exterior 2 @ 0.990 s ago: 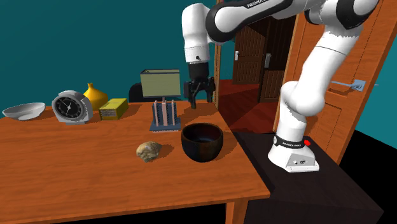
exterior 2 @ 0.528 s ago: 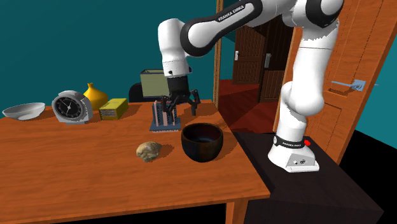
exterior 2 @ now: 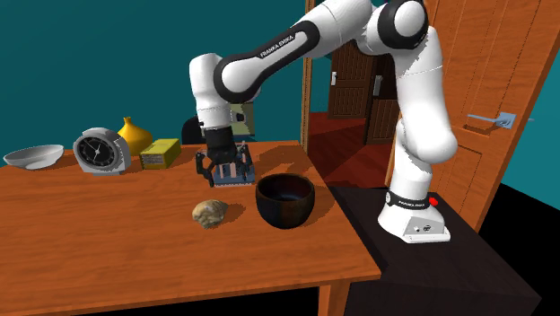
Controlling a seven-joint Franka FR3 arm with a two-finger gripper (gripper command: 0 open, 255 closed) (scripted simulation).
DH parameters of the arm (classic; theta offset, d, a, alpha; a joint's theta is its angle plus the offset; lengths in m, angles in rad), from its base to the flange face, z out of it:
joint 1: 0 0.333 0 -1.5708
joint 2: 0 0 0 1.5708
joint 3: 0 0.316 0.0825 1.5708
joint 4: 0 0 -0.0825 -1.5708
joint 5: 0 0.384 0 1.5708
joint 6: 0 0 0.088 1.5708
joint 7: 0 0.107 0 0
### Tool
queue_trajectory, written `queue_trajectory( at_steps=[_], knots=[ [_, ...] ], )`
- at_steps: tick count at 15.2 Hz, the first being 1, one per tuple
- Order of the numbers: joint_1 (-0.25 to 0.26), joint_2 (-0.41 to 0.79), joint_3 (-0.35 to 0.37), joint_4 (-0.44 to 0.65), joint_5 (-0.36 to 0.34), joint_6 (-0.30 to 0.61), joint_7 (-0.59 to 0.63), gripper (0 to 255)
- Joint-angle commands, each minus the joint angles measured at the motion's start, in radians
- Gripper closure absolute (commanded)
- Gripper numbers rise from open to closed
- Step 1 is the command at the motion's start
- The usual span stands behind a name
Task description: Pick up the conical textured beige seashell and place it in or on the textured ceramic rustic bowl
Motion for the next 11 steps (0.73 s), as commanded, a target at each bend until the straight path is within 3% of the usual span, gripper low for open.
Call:
queue_trajectory(
  at_steps=[1,5,11],
  knots=[
    [0.014,0.085,-0.014,0.076,-0.010,0.005,0.089,0],
    [0.031,0.219,-0.049,0.211,-0.015,0.000,0.210,0],
    [0.040,0.244,-0.050,0.166,-0.017,0.071,0.211,0]
  ],
)
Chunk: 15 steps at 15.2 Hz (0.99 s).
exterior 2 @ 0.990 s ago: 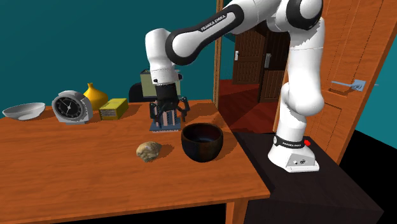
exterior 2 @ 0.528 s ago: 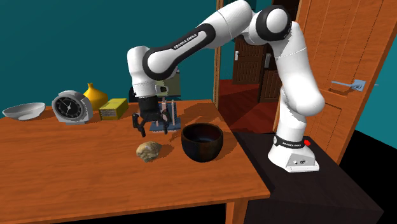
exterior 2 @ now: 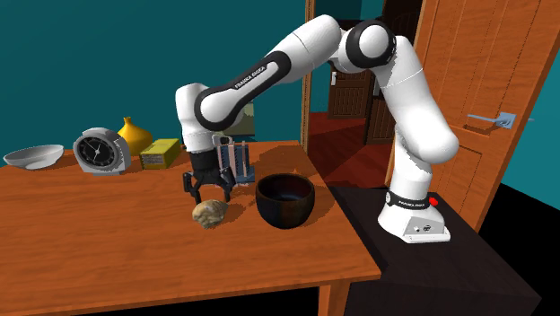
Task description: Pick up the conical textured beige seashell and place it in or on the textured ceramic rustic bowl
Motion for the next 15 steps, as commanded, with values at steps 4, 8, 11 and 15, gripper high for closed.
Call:
queue_trajectory(
  at_steps=[4,8,11,15],
  knots=[
    [0.003,0.011,0.000,-0.018,-0.001,0.029,0.001,0],
    [0.003,0.011,0.000,-0.018,-0.001,0.029,0.001,0],
    [0.003,0.011,0.000,-0.018,-0.001,0.029,0.001,255],
    [0.004,0.011,0.000,-0.018,-0.001,0.029,0.001,255]
  ],
)
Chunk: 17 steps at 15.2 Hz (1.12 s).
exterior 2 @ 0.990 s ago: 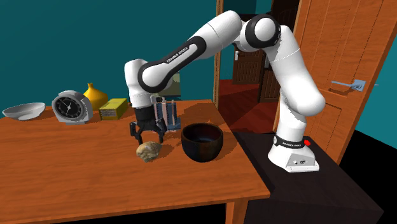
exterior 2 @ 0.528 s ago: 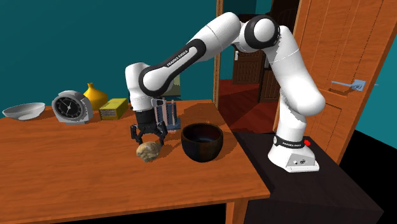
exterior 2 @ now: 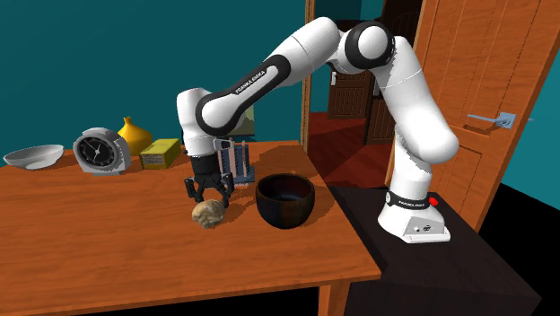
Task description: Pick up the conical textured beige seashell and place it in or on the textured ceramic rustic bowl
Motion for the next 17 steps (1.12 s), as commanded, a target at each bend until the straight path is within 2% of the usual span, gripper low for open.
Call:
queue_trajectory(
  at_steps=[1,4,17],
  knots=[
    [0.001,0.001,0.001,0.000,0.000,0.001,0.000,255],
    [0.000,0.001,0.000,0.000,0.000,0.001,0.000,255],
    [-0.007,-0.079,0.009,0.061,0.012,-0.137,0.014,255]
  ],
)
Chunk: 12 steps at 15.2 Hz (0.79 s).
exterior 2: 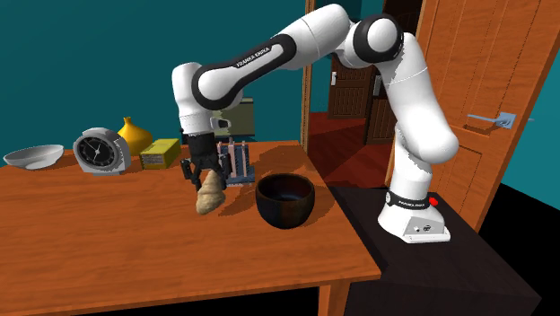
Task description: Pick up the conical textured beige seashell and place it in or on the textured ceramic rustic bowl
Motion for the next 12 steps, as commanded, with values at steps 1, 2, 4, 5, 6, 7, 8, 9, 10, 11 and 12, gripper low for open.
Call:
queue_trajectory(
  at_steps=[1,2,4,5,6,7,8,9,10,11,12],
  knots=[
    [-0.001,-0.014,0.002,0.007,0.002,-0.020,0.003,255],
    [-0.001,-0.018,0.002,0.014,0.003,-0.031,0.004,255],
    [-0.002,-0.027,0.003,0.028,0.004,-0.054,0.007,255],
    [-0.002,-0.032,0.003,0.035,0.005,-0.065,0.008,255],
    [-0.003,-0.036,0.004,0.043,0.005,-0.077,0.009,255],
    [-0.003,-0.040,0.004,0.051,0.006,-0.089,0.011,255],
    [-0.003,-0.043,0.005,0.059,0.006,-0.100,0.012,255],
    [-0.003,-0.047,0.005,0.067,0.007,-0.112,0.014,255],
    [-0.004,-0.050,0.005,0.076,0.007,-0.124,0.015,255],
    [-0.004,-0.053,0.006,0.085,0.008,-0.136,0.017,255],
    [-0.004,-0.056,0.006,0.095,0.008,-0.148,0.018,255]
  ],
)
